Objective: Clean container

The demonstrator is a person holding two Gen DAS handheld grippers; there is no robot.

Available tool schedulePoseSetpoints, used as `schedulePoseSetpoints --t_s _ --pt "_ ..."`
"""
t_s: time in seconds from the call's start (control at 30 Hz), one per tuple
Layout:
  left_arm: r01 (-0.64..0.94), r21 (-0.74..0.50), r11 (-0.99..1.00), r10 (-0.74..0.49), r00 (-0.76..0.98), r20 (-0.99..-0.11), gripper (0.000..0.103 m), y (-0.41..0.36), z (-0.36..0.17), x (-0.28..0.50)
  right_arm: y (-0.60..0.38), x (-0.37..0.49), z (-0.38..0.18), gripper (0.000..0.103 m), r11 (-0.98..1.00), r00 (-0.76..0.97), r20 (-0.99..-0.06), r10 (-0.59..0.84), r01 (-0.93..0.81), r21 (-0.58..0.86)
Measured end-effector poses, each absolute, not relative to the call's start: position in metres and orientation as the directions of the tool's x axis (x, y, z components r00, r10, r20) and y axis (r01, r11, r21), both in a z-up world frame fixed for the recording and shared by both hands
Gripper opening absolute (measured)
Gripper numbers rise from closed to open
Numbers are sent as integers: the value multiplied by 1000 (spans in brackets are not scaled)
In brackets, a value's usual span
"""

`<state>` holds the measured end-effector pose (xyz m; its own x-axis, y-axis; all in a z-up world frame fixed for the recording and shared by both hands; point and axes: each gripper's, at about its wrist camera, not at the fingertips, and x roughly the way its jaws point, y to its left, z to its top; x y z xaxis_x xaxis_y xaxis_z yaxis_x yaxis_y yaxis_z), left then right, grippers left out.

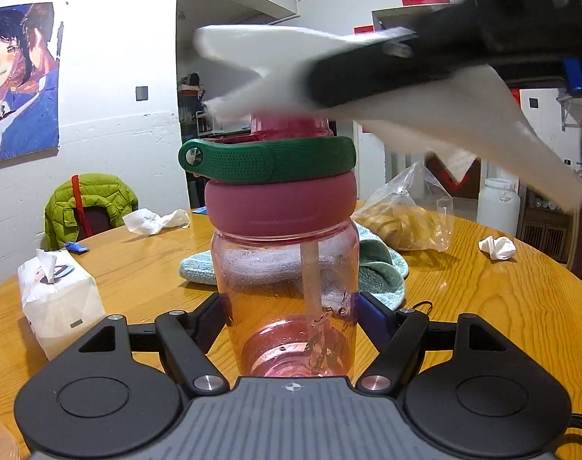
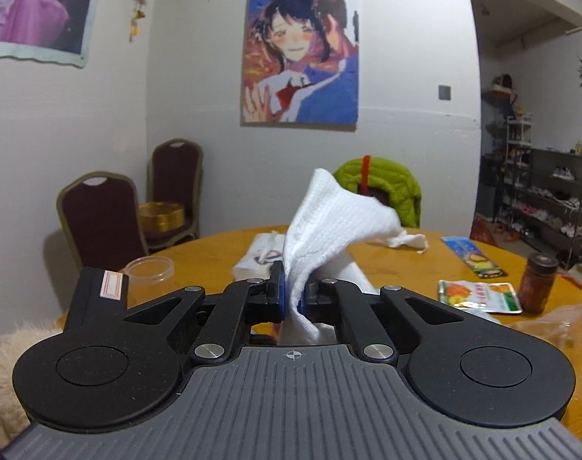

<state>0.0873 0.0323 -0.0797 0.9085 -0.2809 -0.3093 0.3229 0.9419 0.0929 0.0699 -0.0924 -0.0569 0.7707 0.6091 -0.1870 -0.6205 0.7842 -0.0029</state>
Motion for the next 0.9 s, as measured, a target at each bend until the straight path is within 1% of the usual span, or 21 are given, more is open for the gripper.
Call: schedulePoseSetpoints --t_s 0.03,0.1,0.17,0.2,0.27,0.37,0.5,0.53,0.6,0.67,0.73,0.83,0.9 --pt "322 92 942 -281 909 -308 73 32 -80 87 -101 70 -56 10 819 808 -177 562 -574 -20" --pt "322 91 942 -282 910 -305 73 33 -80 87 -114 75 -53 11 867 861 -147 487 -497 -40" --pt "312 93 945 -272 913 -305 73 35 -80 90 -126 86 -51 17 876 868 -122 481 -482 23" --pt "297 94 950 -256 917 -305 73 37 -80 92 -131 92 -50 18 876 868 -112 483 -480 57" --pt "254 97 962 -214 928 -306 73 43 -79 98 -132 107 -55 18 857 852 -107 512 -500 124" --pt "203 89 975 -167 936 -310 72 52 -79 105 -118 129 -70 18 854 845 -126 519 -505 128" --pt "178 94 980 -141 941 -307 72 52 -79 106 -92 158 -96 18 854 840 -159 519 -504 127" --pt "177 94 980 -141 941 -307 72 51 -79 106 -91 162 -102 17 853 835 -178 521 -504 134" --pt "176 83 981 -143 940 -309 72 48 -78 108 -91 169 -114 16 861 824 -251 509 -494 123" --pt "173 87 981 -138 941 -310 72 43 -78 113 -97 171 -120 16 869 828 -265 494 -479 122" --pt "168 87 982 -134 941 -311 72 41 -78 117 -103 177 -122 16 861 820 -262 509 -481 168" --pt "158 80 984 -126 943 -309 73 41 -79 116 -112 191 -130 17 832 785 -286 549 -483 272" --pt "137 86 987 -105 945 -309 73 38 -78 112 -110 204 -140 18 845 762 -372 531 -440 304"
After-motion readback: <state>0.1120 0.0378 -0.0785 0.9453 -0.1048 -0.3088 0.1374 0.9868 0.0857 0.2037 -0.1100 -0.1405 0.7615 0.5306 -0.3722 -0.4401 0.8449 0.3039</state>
